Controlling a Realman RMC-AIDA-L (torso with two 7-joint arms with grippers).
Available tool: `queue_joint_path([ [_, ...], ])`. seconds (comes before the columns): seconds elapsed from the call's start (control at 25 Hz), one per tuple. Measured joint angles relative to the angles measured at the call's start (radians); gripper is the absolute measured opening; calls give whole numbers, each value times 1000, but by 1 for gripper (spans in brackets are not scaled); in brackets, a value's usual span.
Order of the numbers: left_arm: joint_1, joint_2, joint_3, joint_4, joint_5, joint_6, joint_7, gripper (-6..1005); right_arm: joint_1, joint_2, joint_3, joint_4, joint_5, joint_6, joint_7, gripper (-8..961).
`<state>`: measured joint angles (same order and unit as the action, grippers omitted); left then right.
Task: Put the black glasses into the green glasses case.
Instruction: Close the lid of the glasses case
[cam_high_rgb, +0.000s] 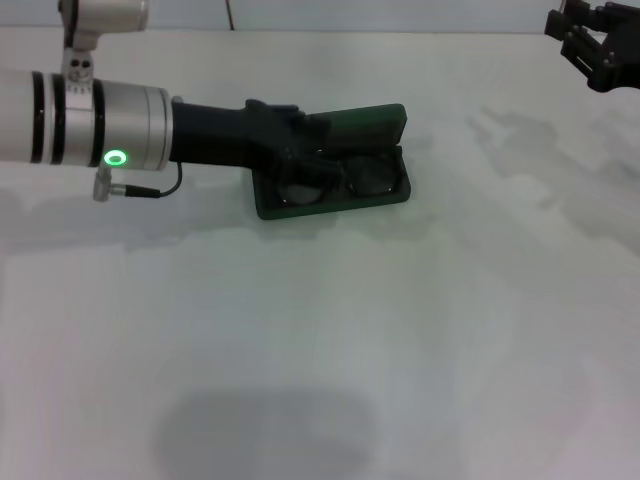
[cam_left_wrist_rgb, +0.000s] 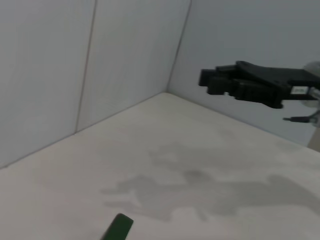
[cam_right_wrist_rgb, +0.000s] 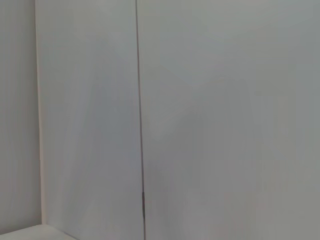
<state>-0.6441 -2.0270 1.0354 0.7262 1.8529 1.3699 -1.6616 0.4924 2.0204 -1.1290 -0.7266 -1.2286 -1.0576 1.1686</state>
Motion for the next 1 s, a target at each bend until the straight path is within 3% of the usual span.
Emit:
queue_joint_path([
  [0.24,-28,-9,-2,-42,57,-63,-22,889,16,4,-11,15,0,-1,-11,214],
  [0.44,-67,-30,-2,-71,147,-148,-74,889,21,6,-27,17,1,-2,-11,214],
  [1.0,-92,-55,0,-95,262,-240,-146,889,27,6,-37,23,2,-2,-13,213],
])
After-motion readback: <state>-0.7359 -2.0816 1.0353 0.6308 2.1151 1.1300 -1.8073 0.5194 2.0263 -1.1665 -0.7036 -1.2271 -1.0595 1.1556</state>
